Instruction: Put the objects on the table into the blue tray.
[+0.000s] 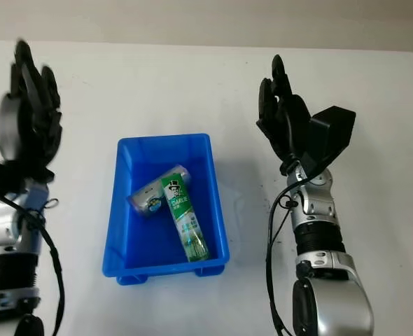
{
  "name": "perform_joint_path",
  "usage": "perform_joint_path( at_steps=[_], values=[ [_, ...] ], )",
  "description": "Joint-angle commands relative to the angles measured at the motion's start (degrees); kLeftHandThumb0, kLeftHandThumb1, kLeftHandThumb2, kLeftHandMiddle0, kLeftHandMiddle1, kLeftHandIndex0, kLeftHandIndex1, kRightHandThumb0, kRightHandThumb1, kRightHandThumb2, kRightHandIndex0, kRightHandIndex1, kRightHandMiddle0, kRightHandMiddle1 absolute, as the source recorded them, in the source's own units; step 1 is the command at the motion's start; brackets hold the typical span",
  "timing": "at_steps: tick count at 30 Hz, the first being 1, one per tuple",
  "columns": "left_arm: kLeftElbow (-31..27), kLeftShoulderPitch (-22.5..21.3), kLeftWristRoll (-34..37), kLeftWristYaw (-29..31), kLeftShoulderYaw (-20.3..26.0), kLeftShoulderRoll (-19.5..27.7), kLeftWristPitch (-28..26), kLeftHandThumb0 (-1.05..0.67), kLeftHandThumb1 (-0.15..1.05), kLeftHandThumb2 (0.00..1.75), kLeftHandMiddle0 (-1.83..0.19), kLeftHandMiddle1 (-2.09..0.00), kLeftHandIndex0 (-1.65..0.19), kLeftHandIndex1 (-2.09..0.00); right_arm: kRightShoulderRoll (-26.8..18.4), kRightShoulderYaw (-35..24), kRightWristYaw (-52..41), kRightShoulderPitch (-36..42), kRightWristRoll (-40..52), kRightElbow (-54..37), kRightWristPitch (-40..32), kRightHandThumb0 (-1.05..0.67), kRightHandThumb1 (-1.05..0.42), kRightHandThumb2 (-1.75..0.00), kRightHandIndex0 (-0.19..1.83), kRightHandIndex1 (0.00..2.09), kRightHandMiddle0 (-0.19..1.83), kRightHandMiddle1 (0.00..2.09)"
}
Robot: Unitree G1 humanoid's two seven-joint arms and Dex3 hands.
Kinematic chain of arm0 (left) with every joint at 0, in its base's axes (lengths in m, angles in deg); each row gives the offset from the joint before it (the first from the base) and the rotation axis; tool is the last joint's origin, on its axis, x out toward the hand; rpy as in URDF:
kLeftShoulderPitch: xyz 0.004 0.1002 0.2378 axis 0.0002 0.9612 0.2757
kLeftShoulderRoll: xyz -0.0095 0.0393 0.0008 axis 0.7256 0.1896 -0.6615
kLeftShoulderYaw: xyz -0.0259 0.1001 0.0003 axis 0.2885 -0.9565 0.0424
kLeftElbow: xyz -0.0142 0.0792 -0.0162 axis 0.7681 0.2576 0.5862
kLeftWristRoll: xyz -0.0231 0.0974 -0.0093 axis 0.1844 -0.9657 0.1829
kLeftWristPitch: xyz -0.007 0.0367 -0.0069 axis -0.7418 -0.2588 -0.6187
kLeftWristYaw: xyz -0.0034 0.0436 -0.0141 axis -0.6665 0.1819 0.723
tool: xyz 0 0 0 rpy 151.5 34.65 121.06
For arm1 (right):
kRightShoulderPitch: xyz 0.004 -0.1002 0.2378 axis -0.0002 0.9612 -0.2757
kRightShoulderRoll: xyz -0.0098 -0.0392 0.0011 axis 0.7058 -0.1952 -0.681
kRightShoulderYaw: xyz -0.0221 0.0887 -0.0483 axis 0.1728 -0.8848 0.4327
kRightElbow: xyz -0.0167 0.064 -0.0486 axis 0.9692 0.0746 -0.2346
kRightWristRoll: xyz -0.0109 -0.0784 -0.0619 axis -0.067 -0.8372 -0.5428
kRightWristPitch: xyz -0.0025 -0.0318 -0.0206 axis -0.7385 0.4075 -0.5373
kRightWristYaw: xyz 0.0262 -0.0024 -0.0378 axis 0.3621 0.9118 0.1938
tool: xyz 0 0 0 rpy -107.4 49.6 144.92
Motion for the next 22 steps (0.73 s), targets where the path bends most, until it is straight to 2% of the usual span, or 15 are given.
perform_joint_path(
  at_steps=[1, 11, 22],
  values=[
    [2.13, -0.75, 0.03, 0.93, 0.54, 0.06, 0.55, -0.79, 1.05, 0.73, 0.19, 0.00, 0.19, 0.00, -0.80, 0.08, 0.74, 0.65, -0.39, -1.91, -0.79, -0.77, -1.05, -0.74, -0.19, 0.00, -0.19, 0.00],
    [12.39, -4.10, 0.76, 5.64, 1.87, 1.65, 0.40, -0.83, 1.05, 0.70, 0.19, 0.00, 0.19, 0.00, -0.72, -0.01, 1.84, 0.13, -0.48, -1.43, -1.51, -0.77, -1.05, -0.76, -0.19, 0.00, -0.19, 0.00],
    [12.00, -4.90, -0.23, 6.87, 1.46, 2.52, -0.42, -0.81, 1.05, 0.70, 0.19, 0.00, 0.19, 0.00, -0.68, 0.08, 1.70, -0.41, -0.30, -1.41, -1.63, -0.74, -1.05, -0.76, -0.19, 0.00, -0.19, 0.00]
  ],
)
